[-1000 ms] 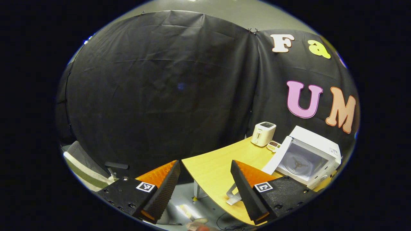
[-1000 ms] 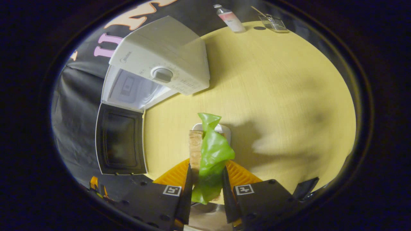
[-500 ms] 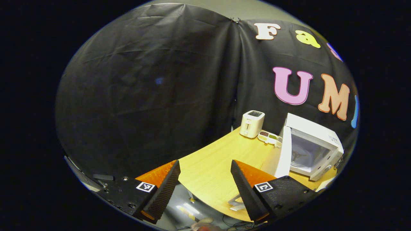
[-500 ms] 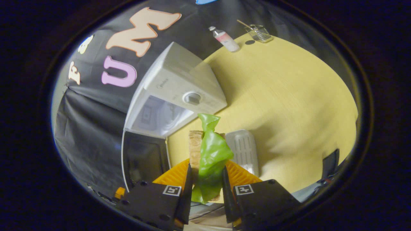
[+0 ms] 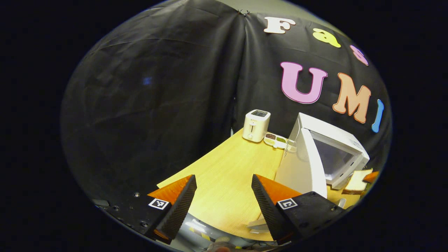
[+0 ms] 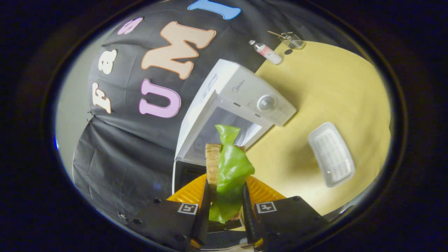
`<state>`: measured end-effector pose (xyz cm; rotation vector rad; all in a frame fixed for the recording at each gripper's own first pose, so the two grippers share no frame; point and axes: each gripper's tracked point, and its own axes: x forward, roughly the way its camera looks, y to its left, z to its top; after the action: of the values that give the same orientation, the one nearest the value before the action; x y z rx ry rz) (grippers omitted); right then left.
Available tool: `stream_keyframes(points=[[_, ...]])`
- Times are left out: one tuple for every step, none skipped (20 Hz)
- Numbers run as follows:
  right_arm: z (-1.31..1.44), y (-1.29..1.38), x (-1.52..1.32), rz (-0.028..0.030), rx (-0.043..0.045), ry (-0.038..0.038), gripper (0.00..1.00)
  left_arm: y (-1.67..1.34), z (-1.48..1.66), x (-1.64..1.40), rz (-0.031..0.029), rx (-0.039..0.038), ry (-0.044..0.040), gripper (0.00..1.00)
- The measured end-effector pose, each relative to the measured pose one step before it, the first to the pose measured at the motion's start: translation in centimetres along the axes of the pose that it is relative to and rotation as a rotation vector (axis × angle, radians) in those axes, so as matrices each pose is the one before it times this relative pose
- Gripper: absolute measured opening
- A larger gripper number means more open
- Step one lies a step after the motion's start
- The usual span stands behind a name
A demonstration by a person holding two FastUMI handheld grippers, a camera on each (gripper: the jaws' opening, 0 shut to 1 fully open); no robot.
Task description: Open the microwave oven with the left hand, put the food in, and close the microwave oven.
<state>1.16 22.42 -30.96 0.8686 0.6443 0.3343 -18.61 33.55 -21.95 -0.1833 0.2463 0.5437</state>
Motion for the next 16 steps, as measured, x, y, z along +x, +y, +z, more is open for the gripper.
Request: stream_keyframes(points=[[-1.083,0.670,1.303,0.01673,0.00413,-0.00525,0.46,0.157,0.034,0.407,-0.00911,0.00390,0.00246,0.96],[-1.118,0.194,1.315,-0.00068,0.00024,0.00110,0.46,0.258,-0.138,0.284,-0.00841,0.00548,0.00242,0.96],[-0.917,0.068,1.440,-0.00709,-0.00467,-0.00129,0.39,0.315,-0.033,0.207,-0.00494,0.01082,0.00404,0.96],[-0.592,0.223,1.383,-0.00325,-0.01016,-0.01020,0.39,0.326,0.074,0.326,-0.00157,0.01722,-0.00274,0.97],[-0.425,0.235,1.378,0.00133,-0.01067,-0.01501,0.39,0.450,0.154,0.220,0.00357,0.01116,-0.00415,0.97],[-0.180,0.052,1.216,-0.00150,-0.00306,-0.01599,0.39,0.408,0.121,0.177,-0.00125,0.00149,-0.00321,0.97],[-0.119,0.207,1.293,-0.00216,-0.00560,-0.01598,0.39,0.145,0.170,0.013,-0.00766,-0.00319,-0.00171,0.96],[-0.144,0.240,0.923,-0.00355,-0.00930,-0.01027,0.38,-0.088,-0.116,0.151,-0.00948,-0.00017,0.00101,0.96],[0.060,0.231,0.993,-0.00338,-0.01153,-0.01054,0.38,0.035,-0.161,0.101,-0.00393,0.00448,0.00610,0.96],[0.273,0.262,0.977,-0.00006,-0.00951,-0.01696,0.39,0.242,-0.199,0.198,0.00007,0.00626,0.00319,0.96],[0.321,0.291,0.975,0.00110,-0.01368,-0.01642,0.39,0.365,-0.154,0.006,0.00132,0.00343,0.00226,0.96],[0.305,0.168,0.868,-0.00212,-0.01672,-0.01511,0.39,0.381,0.048,0.012,0.00713,0.00141,0.00250,0.96],[0.560,0.089,0.895,-0.00457,-0.02655,-0.02042,0.38,0.242,0.006,-0.006,0.00245,0.00088,0.00064,0.97],[0.585,-0.048,0.856,-0.00926,-0.02607,-0.02146,0.38,0.026,-0.042,0.023,0.00345,0.00327,0.00283,0.96],[0.533,0.059,0.959,-0.00203,-0.01608,-0.01979,0.38,0.101,-0.211,0.074,0.00243,0.00576,0.01048,0.96],[0.426,0.160,0.861,0.00279,-0.00747,-0.01753,0.45,0.059,-0.324,0.222,0.00351,0.00275,0.01038,0.96]])
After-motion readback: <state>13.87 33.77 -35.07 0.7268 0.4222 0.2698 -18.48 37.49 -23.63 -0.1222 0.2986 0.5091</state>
